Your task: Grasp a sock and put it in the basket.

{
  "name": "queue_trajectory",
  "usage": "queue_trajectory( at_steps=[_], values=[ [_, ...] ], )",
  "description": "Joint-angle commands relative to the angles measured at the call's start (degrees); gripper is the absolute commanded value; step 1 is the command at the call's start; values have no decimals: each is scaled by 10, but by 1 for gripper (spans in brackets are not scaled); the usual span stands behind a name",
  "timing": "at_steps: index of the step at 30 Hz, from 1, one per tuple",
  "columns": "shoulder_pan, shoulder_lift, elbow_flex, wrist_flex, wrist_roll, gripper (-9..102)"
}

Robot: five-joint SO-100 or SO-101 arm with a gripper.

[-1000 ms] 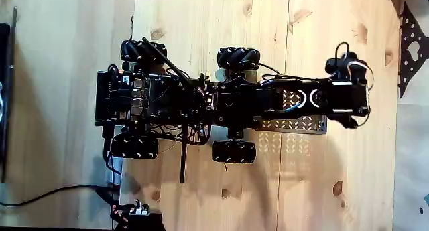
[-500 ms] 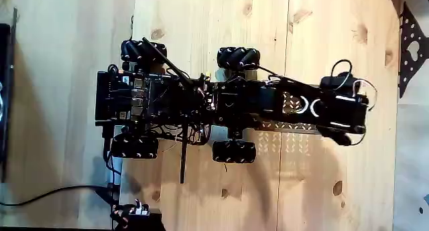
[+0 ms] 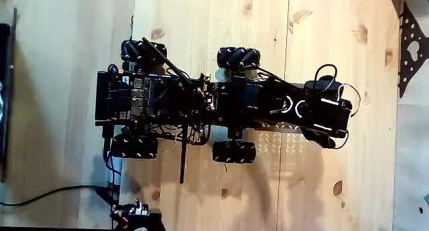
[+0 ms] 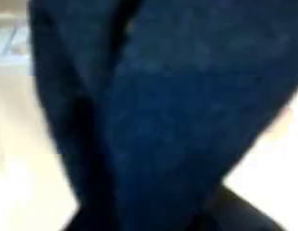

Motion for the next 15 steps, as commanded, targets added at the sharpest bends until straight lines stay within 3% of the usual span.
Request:
queue_trajectory(
  at_steps=[1,4,11,15],
  values=[
    [16,6,3,-4,-32,23],
    [33,-5,4,8,-49,30],
    [47,-11,4,9,-65,29],
    [45,-10,5,2,-68,19]
  ],
)
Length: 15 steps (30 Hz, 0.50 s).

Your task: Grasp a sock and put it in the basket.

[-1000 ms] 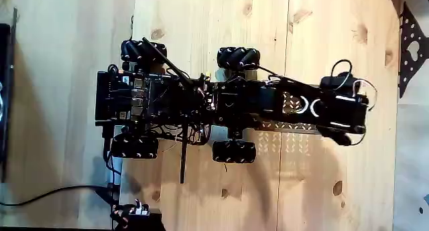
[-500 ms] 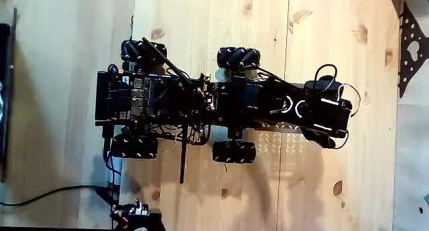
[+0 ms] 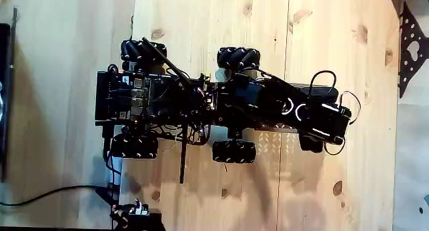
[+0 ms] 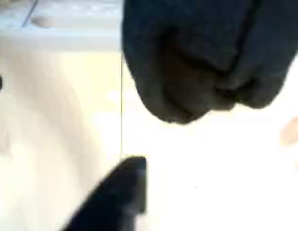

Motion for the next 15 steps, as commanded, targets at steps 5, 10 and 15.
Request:
queue_trajectory(
  at_steps=[5,10,15],
  values=[
    [-6,1,0,-25,-5,2],
    [-41,-31,1,-62,-2,0],
    [-64,-137,0,-182,18,0]
  ],
)
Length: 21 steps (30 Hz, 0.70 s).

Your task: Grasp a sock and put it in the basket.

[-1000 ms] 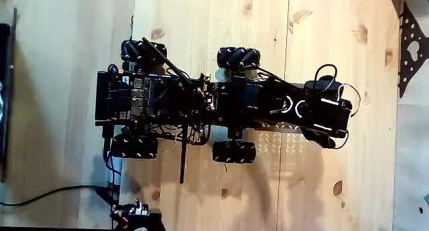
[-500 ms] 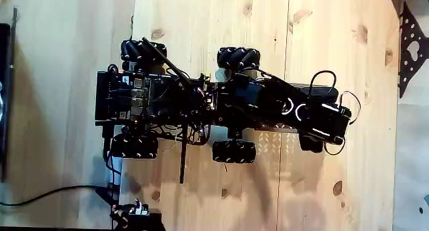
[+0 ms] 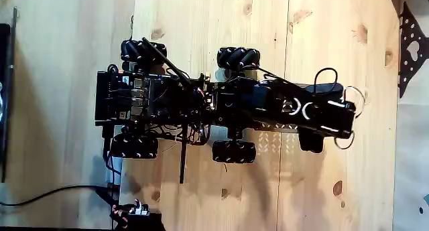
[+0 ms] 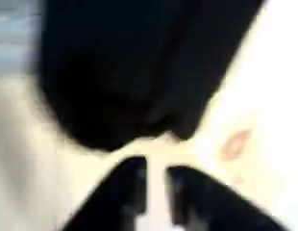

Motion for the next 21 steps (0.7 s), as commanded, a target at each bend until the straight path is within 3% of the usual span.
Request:
queue_trajectory(
  at_steps=[1,5,8,21],
  values=[
    [-6,-76,0,-83,6,0],
    [-7,-156,-9,-167,3,0],
    [-2,-176,-9,-176,1,0],
    [45,-181,0,33,-62,0]
  ],
)
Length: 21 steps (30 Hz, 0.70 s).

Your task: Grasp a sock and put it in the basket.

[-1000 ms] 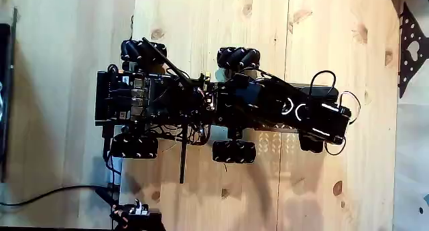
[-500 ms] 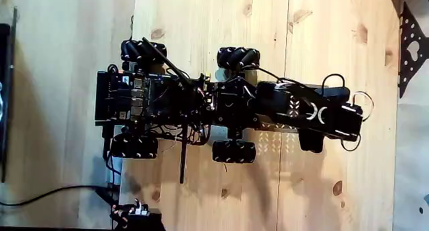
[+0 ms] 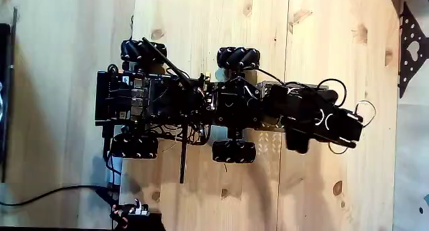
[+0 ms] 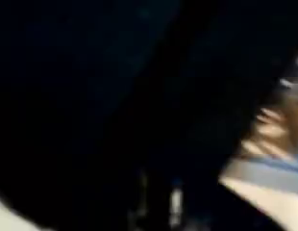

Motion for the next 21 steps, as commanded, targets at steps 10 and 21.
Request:
queue_trajectory(
  at_steps=[10,21],
  values=[
    [-76,178,14,56,12,0],
    [-163,355,171,-206,110,0]
  ],
)
